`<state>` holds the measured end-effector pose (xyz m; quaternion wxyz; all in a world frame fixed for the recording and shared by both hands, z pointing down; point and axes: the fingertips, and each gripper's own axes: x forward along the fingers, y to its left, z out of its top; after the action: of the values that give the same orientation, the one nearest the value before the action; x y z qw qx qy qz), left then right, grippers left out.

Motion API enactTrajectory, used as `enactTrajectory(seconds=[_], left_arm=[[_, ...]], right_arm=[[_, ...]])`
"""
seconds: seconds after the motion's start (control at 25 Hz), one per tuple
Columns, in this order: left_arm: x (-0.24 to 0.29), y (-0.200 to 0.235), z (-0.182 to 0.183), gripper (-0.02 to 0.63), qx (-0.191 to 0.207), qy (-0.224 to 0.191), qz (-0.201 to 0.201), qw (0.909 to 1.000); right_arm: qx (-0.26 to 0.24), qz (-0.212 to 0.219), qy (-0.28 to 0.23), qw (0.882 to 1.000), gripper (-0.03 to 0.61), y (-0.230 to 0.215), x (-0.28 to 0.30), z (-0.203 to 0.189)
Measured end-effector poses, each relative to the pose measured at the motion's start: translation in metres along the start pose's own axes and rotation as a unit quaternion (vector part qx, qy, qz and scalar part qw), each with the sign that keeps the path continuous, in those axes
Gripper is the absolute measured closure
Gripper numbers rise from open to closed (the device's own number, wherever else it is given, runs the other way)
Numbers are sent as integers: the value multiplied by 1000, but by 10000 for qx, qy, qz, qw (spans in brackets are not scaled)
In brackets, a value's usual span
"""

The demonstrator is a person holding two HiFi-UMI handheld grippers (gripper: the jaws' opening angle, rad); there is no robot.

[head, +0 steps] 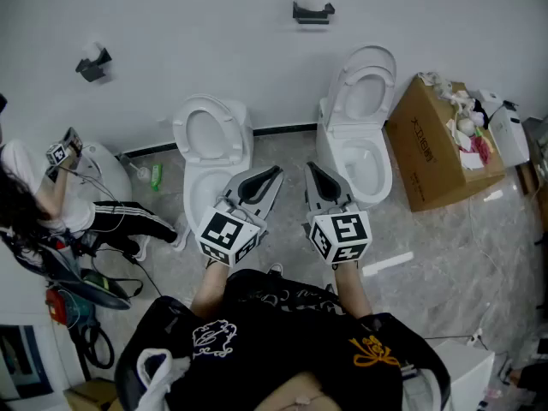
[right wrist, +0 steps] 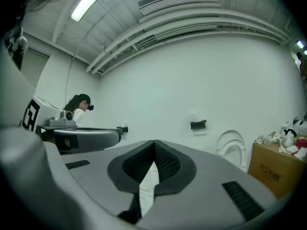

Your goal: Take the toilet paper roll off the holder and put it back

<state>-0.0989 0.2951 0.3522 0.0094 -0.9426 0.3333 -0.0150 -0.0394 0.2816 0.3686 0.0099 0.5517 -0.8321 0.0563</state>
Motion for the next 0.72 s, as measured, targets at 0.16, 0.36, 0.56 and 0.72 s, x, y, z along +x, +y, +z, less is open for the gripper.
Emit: enactTrajectory(seconds=[0.16,0.36,0.56,0.72], left_arm=[[5,6,0,578,-6,-35,-17,10000],[12,12,-1,578,-17,-53,-88,9999],[18,25,-4,578,-32,-65,-121,9999],[19,42,-7,578,-53,-60,-111,9999]], right_arm=[[-51,-30,7,10000,568,-3,6,0],[177,-67,-152,9997,568,-8,13,2],[372,-93,-225,9990,566,-11,30,-1],[375,-106,-200,9990,566,-10,47,-3]])
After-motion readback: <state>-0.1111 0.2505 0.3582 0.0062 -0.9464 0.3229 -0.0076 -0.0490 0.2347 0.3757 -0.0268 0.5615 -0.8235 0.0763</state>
